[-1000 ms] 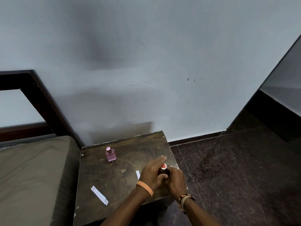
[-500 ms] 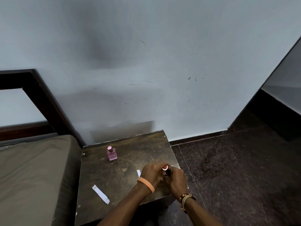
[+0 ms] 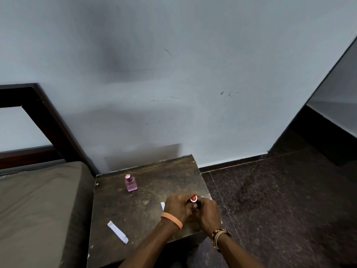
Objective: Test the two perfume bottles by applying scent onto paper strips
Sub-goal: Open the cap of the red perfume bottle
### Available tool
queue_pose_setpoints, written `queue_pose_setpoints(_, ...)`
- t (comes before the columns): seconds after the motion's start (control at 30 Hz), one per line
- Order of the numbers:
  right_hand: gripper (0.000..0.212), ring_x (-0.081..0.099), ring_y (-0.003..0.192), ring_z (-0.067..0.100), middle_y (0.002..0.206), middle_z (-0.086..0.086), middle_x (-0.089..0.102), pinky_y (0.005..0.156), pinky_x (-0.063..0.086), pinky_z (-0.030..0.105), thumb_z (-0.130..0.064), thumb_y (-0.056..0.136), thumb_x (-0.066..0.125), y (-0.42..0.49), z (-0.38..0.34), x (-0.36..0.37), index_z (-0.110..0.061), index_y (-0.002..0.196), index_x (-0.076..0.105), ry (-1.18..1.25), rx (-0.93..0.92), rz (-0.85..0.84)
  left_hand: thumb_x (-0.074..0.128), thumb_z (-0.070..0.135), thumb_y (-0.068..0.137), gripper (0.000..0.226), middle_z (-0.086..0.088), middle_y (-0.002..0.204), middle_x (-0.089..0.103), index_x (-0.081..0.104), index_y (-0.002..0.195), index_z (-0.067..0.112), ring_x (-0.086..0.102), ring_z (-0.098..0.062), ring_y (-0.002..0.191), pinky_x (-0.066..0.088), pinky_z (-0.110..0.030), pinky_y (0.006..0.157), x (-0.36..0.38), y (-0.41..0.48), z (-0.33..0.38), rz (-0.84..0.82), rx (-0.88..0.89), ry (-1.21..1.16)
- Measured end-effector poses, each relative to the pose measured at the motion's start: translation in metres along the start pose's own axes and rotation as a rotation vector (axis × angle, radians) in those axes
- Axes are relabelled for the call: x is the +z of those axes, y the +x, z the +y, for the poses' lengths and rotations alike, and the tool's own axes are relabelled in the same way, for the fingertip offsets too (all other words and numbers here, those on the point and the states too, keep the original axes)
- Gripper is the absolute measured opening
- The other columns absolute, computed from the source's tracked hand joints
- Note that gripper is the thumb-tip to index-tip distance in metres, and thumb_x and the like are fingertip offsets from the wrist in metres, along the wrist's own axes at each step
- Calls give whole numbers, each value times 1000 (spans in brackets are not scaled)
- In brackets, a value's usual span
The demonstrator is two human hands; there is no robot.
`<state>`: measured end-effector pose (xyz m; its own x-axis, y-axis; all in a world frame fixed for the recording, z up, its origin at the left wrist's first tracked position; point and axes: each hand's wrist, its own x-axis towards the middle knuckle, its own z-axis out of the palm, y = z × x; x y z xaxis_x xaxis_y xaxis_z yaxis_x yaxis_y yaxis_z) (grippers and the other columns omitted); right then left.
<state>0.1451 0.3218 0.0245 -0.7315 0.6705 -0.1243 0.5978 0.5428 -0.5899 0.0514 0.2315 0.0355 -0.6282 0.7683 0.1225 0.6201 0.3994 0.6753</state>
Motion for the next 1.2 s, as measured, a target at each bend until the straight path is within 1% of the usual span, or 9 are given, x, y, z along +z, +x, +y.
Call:
queue_pose_setpoints(0.1, 11, 66, 73, 11, 81, -3, 73, 66, 54, 27, -16, 78, 72, 0, 0, 0, -22, 87, 72, 16, 3, 4, 66, 10, 80, 47, -2, 123, 65, 61, 124, 21, 60, -16, 114, 44, -27, 102, 0, 5, -2, -108, 62, -4)
queue_pose_setpoints(0.17, 10, 66, 74, 12, 82, -3, 73, 68, 55, 31, -20, 76, 74, -1, 1, 2, -21, 86, 72, 17, 7, -2, 64, 9, 82, 46, -4, 122, 65, 60, 126, 22, 61, -19, 113, 45, -27, 100, -2, 8, -4, -164, 95, 44)
queue_pose_setpoints(0.37, 6, 63, 71, 9, 80, -4, 71, 63, 50, 22, -16, 80, 71, -1, -1, -2, -21, 82, 71, 15, -11, -9, 70, 20, 80, 35, -2, 104, 73, 67, 115, 21, 68, -17, 94, 48, -22, 88, -2, -1, -1, 18, 35, 9)
queue_pose_setpoints(0.53, 10, 64, 72, 10, 79, -4, 72, 65, 52, 26, -14, 80, 67, -2, -2, -3, -23, 81, 71, 33, -10, -7, 66, 10, 82, 51, -3, 131, 58, 54, 131, 19, 53, -15, 123, 34, -20, 105, 2, -1, 4, -56, 41, -25)
queue_pose_setpoints(0.63, 7, 65, 73, 10, 81, -3, 73, 67, 52, 25, -18, 78, 74, -2, -1, -1, -23, 83, 72, 41, -11, -8, 66, 5, 80, 45, -6, 120, 66, 61, 123, 18, 61, -20, 112, 46, -29, 99, -2, 5, 0, -102, 56, -17)
queue_pose_setpoints(0.8, 11, 64, 72, 13, 80, -2, 72, 67, 53, 29, -14, 81, 66, -2, -2, -1, -23, 81, 71, 23, -23, 19, 70, 13, 78, 35, -1, 108, 72, 69, 112, 22, 67, -16, 99, 50, -27, 91, 2, -1, 2, 28, -6, -25)
queue_pose_setpoints(1.0, 7, 65, 74, 10, 82, -3, 73, 67, 53, 25, -18, 79, 72, -2, -1, -1, -24, 84, 73, 29, -18, 9, 65, 4, 78, 46, -5, 117, 68, 63, 122, 19, 63, -19, 109, 44, -23, 97, -3, 0, 3, -65, 48, -39)
queue_pose_setpoints(1.1, 9, 65, 73, 6, 82, -7, 73, 66, 52, 21, -23, 76, 77, -3, -2, 0, -25, 84, 72, 48, -4, -5, 63, 9, 74, 39, -4, 101, 74, 69, 111, 21, 70, -23, 92, 56, -33, 82, -5, 3, -4, -70, 87, 12)
queue_pose_setpoints(1.2, 8, 65, 73, 9, 81, -5, 73, 69, 55, 29, -22, 75, 76, -2, -1, 0, -24, 82, 72, 46, -3, -6, 67, 13, 71, 35, 3, 89, 75, 71, 102, 27, 71, -16, 77, 57, -26, 71, -3, 0, -3, 1, 100, 4)
